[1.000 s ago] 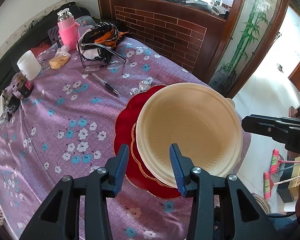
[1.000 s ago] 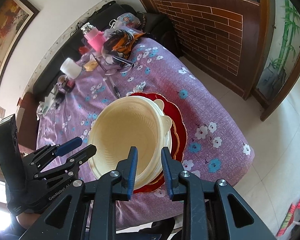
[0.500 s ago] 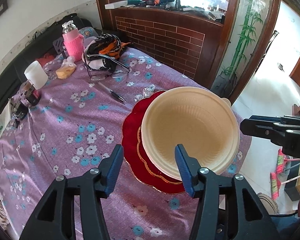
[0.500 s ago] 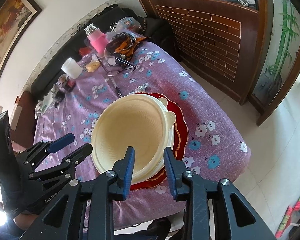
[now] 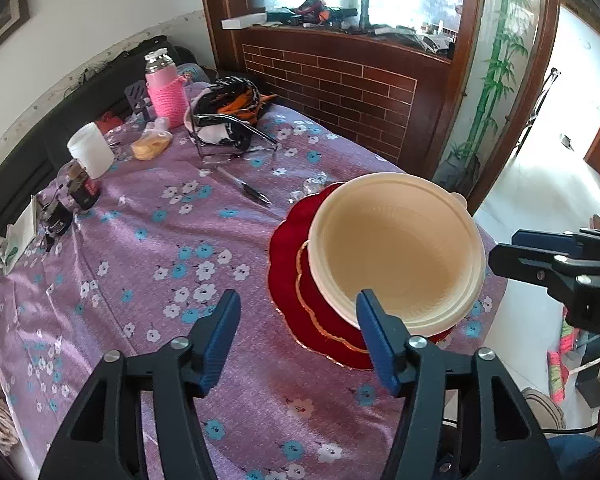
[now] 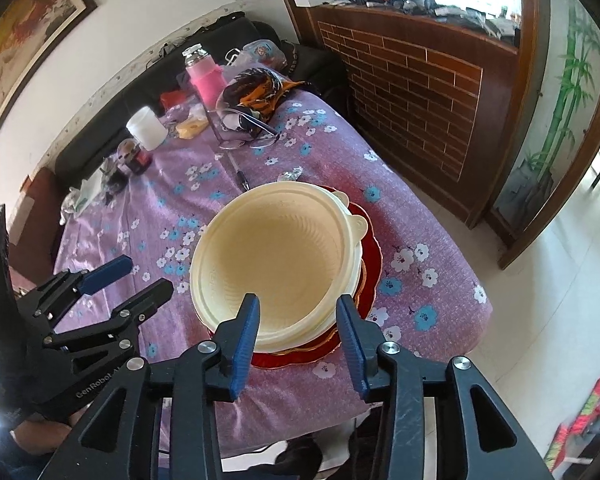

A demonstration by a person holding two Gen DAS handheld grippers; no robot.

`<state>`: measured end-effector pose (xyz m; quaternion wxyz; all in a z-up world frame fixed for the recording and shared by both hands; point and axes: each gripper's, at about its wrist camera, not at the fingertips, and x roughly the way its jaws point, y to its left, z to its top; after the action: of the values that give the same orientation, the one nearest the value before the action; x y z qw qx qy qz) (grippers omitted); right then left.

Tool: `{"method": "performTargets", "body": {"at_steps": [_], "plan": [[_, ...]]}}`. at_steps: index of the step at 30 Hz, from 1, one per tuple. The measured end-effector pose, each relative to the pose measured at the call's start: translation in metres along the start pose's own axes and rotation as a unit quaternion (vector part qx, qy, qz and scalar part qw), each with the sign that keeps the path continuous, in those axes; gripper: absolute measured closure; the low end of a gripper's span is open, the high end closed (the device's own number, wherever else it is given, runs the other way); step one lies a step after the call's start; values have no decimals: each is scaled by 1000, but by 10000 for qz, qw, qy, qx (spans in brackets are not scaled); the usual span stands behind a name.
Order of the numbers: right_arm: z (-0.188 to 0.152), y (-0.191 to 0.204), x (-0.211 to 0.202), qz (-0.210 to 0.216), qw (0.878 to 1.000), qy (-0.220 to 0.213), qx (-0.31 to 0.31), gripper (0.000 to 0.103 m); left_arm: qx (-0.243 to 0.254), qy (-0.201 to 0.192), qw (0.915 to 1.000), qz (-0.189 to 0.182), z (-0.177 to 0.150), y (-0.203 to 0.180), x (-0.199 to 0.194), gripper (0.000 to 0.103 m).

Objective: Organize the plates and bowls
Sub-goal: 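Lower the beige bowl onto the white plate and open the left gripper, then withdraw the open left gripper from the stacked dishes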

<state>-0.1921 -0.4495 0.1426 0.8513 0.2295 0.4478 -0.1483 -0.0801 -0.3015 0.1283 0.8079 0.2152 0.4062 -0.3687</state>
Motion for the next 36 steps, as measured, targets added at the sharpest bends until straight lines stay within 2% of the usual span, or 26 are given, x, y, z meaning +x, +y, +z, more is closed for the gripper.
{"method": "performTargets", "body": {"at_steps": [5, 17, 23, 28, 32, 36], "plan": [[-8, 18, -5, -395, 9982, -234, -395, 45, -122, -224, 9997, 2, -11, 11, -8, 32], [-29, 44, -9, -1198, 9862, -567, -991, 28, -227, -626, 9976, 177, -34, 33, -21, 11], [-40, 49, -4, -1733, 9754, -627, -1209, 22, -239, -724, 9965, 341, -41, 41, -25, 9], [-44, 56, -7, -2380, 9554, -902, -1497, 19, -302, -739, 9960, 401, -42, 49, -28, 8], [-44, 61, -10, -2488, 9503, -1008, -1575, 19, -303, -803, 9953, 443, -43, 52, -31, 8], [-45, 65, -11, -2459, 9509, -1017, -1579, 19, -263, -943, 9942, 455, -44, 52, -39, 7]]}}
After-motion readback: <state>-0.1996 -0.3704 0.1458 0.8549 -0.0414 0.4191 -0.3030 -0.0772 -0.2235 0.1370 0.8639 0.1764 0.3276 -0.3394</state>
